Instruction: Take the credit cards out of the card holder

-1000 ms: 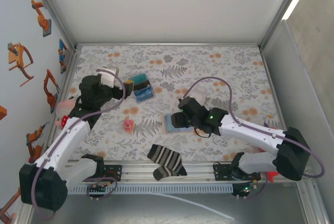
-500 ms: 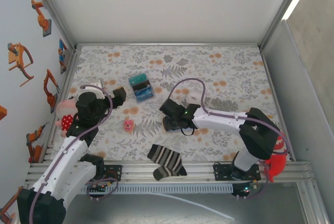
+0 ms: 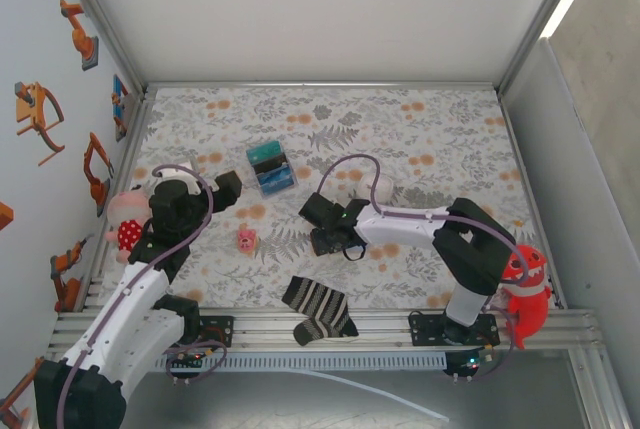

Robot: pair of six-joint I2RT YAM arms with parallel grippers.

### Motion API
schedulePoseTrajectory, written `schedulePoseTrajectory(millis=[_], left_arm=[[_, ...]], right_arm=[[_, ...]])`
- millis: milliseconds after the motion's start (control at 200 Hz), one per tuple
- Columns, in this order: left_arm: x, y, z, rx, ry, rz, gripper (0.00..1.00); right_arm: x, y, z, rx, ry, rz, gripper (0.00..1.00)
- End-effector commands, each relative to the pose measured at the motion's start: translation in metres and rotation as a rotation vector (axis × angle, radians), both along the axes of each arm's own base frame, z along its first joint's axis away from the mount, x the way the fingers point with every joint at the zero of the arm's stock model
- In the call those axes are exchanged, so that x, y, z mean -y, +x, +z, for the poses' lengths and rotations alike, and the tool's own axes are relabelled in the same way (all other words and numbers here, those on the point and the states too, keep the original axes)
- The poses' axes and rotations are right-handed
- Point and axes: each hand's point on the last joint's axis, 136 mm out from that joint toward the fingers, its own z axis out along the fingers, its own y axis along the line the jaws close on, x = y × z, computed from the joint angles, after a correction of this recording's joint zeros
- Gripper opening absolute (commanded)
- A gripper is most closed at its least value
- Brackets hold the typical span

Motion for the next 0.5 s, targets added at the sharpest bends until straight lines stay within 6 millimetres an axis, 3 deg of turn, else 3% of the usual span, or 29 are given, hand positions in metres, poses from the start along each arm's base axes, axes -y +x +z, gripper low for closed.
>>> schedulePoseTrajectory(millis=[0,260,491], left_arm=[[0.001,-0.004,-0.001,0.0,-0.015,-0.004,0.97],[0.001,-0.004,0.0,-0.001,-0.012,-0.008,0.97],[0.004,-0.007,0.007,0.011,0.007,-0.029,0.97]], right_arm=[[-0.003,0.002,0.004,0.006,-0.009,-0.001,0.56],[0.0,0.0,-0.006,-0.012,-0.026,-0.005,0.55],[0.004,0.0,-0.012,-0.031,-0.003,-0.035,0.4]])
